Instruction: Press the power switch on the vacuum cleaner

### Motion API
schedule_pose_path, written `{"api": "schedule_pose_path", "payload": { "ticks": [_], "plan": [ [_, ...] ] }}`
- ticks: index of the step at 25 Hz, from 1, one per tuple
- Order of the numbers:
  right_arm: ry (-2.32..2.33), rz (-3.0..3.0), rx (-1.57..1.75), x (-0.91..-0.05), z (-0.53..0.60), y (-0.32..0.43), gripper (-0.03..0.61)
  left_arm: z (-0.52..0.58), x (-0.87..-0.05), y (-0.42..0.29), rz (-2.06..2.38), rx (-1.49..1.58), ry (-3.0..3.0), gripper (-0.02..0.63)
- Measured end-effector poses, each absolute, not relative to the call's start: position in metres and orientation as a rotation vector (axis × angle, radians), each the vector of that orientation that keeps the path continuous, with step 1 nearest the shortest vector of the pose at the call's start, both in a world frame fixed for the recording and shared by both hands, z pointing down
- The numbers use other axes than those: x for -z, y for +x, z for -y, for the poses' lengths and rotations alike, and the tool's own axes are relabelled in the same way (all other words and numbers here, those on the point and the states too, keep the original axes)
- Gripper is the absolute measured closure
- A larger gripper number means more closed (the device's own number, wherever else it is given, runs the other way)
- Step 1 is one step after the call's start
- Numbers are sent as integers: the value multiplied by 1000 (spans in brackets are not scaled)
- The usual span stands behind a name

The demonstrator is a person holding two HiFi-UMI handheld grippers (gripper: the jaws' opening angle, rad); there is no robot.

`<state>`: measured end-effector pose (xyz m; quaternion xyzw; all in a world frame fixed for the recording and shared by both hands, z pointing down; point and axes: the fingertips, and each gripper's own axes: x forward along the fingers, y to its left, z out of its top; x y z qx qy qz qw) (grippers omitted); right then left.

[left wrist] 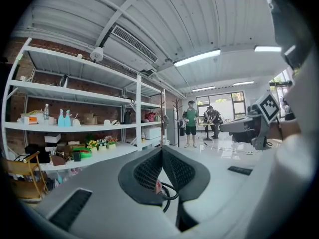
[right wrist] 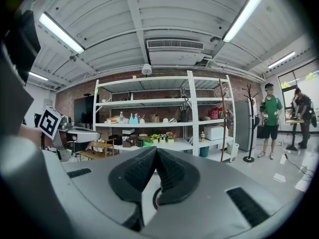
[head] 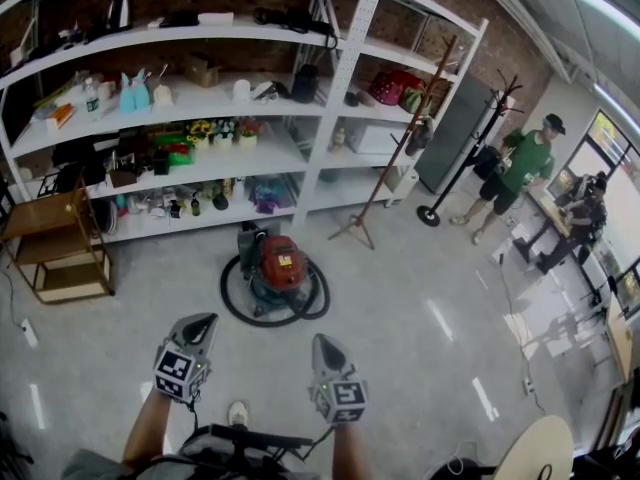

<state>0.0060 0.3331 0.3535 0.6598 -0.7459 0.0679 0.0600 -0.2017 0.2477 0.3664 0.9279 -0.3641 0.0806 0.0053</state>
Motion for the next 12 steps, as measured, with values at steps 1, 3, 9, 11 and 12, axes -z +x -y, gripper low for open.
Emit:
{"api": "schedule_pose_path", "payload": {
  "ticks": [1, 3, 9, 11, 12],
  "plan": [
    [2000, 2258, -206, -354, -328, 5, 571, -242, -365, -203, 1139, -250, 2905, 604],
    [2010, 2262, -217, -353, -318, 1, 571, -230, -364, -204, 1134, -244, 2907, 604],
    [2043, 2240, -220, -352, -286, 4, 571, -194, -366, -203, 1109, -250, 2923, 604],
    [2047, 2229, -210, -353, -277, 7, 571, -183, -363, -201, 1107, -247, 2925, 604],
    [2052, 2229, -208, -352, -272, 8, 571, -178, -363, -200, 1103, -247, 2926, 604]
  ]
}}
